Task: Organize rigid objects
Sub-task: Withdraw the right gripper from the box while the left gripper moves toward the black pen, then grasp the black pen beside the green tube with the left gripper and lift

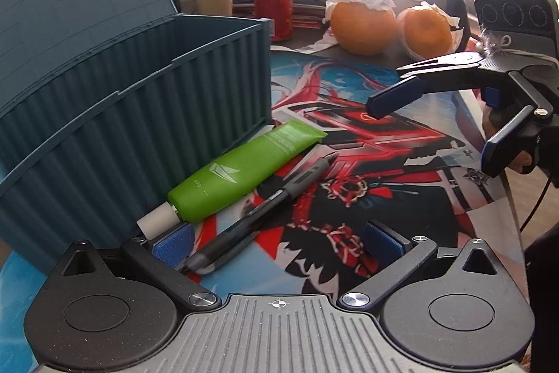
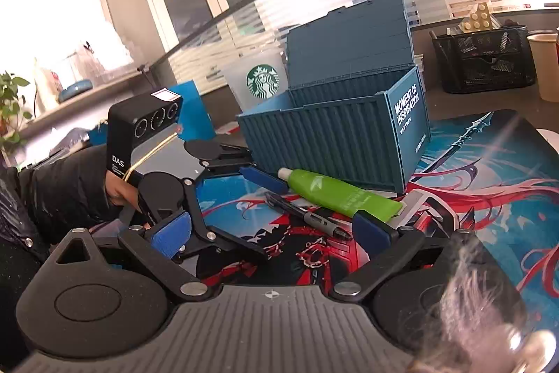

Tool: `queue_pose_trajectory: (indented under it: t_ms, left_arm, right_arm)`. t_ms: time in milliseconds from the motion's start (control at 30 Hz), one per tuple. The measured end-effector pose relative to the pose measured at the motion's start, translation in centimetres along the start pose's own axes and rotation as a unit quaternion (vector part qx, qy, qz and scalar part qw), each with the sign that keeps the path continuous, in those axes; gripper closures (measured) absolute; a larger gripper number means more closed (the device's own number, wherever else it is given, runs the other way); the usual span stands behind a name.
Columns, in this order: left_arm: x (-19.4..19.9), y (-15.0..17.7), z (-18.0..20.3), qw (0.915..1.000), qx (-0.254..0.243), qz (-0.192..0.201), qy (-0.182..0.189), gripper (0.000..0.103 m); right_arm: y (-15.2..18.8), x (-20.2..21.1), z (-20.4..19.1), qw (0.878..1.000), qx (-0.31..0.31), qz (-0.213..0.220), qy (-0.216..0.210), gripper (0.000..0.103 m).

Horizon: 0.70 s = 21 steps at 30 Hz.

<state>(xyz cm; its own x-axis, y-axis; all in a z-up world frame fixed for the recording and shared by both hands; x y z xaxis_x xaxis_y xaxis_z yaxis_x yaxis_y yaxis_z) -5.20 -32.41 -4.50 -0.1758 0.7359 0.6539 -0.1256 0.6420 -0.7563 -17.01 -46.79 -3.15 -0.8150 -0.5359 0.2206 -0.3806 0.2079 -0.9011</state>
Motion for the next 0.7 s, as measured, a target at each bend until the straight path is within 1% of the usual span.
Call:
queue_pose_trajectory:
  t_ms: [100, 133, 167, 200, 233, 267, 300, 333, 367, 400, 467, 567, 700]
  left_arm:
    - [0.3, 0.2, 0.5, 1.0000, -0.001, 0.000, 0.000, 0.001]
    - [0.6, 0.4, 0.8, 1.0000, -0.006, 0.002, 0.002, 0.004]
    - [0.9, 0.4, 1.3, 0.9999, -0.010, 0.006, 0.005, 0.013]
    - [1.2, 0.3, 1.7, 0.9998, -0.015, 0.009, 0.011, 0.019]
    - [1.4, 0.2, 2.1, 0.9996, -0.021, 0.009, 0.016, 0.032]
    - [1.6, 0.1, 2.5, 0.9994, -0.026, 0.008, 0.022, 0.049]
    - [1.8, 0.0, 2.8, 0.9992, -0.031, 0.006, 0.024, 0.058]
    - [1.9, -0.1, 3.2, 0.9992, -0.034, 0.003, 0.023, 0.070]
    - [1.9, -0.1, 3.5, 0.9991, -0.036, 0.000, 0.022, 0.076]
    - [1.8, -0.2, 3.7, 0.9990, -0.039, -0.003, 0.020, 0.078]
    - [1.5, -0.5, 4.4, 0.9987, -0.047, -0.004, 0.019, 0.089]
    - [1.2, -0.6, 4.9, 0.9984, -0.056, -0.002, 0.013, 0.090]
    - [1.0, -0.8, 4.7, 0.9993, -0.034, -0.004, 0.012, 0.091]
  right_arm:
    - [-0.1, 0.4, 0.5, 1.000, -0.011, 0.013, 0.012, 0.004]
    - [-0.1, 0.6, 0.7, 1.000, -0.016, 0.019, 0.015, 0.004]
    - [-0.2, 0.8, 1.0, 0.999, -0.022, 0.025, 0.017, 0.004]
    - [-0.3, 1.0, 1.2, 0.999, -0.026, 0.030, 0.019, 0.004]
    - [-0.4, 1.1, 1.5, 0.999, -0.031, 0.035, 0.022, 0.004]
    - [-0.4, 1.2, 1.8, 0.998, -0.040, 0.037, 0.024, 0.004]
    - [-0.4, 1.2, 2.1, 0.998, -0.051, 0.039, 0.023, 0.004]
    - [-0.4, 1.3, 2.3, 0.997, -0.057, 0.042, 0.023, 0.004]
    - [-0.5, 1.3, 2.3, 0.997, -0.059, 0.047, 0.023, 0.004]
    - [-0.6, 1.4, 2.4, 0.997, -0.061, 0.052, 0.023, 0.004]
    - [-0.7, 1.5, 2.7, 0.996, -0.065, 0.060, 0.027, 0.003]
    - [-0.8, 1.8, 3.1, 0.994, -0.075, 0.073, 0.032, 0.000]
    - [-0.8, 2.0, 3.7, 0.992, -0.091, 0.079, 0.038, 0.000]
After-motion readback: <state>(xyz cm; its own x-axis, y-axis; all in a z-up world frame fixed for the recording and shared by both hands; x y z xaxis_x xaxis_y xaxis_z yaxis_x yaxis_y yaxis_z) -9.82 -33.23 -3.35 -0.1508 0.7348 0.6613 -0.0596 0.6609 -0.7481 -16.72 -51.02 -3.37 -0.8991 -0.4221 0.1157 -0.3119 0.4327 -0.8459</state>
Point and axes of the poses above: each gripper's, at about its wrist camera, not at the fingertips, and x roughly against the way its jaws point, z to its right, y to its underside, the point moved 6 cm from there along -x, roughly the way its jaws point, and after that the axes turned 4 degrees about z, right-handed, at the moved point
